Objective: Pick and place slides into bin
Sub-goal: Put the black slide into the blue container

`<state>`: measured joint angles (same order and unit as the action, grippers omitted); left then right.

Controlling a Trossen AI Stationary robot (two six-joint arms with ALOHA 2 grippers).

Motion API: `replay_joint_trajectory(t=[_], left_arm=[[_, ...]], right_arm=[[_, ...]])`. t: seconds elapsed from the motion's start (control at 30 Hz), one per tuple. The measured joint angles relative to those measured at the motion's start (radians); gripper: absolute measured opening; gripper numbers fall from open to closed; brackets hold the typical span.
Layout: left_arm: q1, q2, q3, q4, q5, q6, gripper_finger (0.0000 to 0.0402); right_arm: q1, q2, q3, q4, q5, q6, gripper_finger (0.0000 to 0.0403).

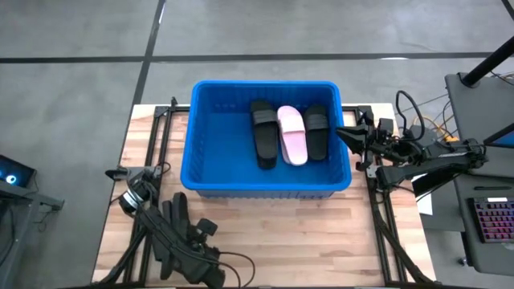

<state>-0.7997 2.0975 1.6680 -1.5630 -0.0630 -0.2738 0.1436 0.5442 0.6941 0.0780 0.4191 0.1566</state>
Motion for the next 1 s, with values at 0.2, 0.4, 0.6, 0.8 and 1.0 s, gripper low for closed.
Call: replay_joint_trajectory(t=[0.2,0.4,0.6,0.8,1.0], left_arm=[[0.022,0.000,0.108,0.003,-0.049,0.000,0.0002],[0.062,0.000,0.262,0.027,-0.088,-0.014,0.0001],[0.110,0.000,0.428,0.072,-0.096,-0.049,0.0001],[0.186,-0.001,0.604,0.175,-0.137,-0.059,0.0001],[0.259,-0.050,0.662,0.420,-0.192,0.010,0.0001]], right_arm=[[0.000,0.000,0.000,0.000,0.000,0.000,0.0052],[0.000,0.000,0.000,0.001,0.000,0.000,0.0052],[0.000,0.000,0.000,0.002,0.000,0.000,0.0052],[0.000,0.000,0.000,0.002,0.000,0.000,0.0052],[0.000,-0.002,0.000,0.002,0.000,0.007,0.0052]])
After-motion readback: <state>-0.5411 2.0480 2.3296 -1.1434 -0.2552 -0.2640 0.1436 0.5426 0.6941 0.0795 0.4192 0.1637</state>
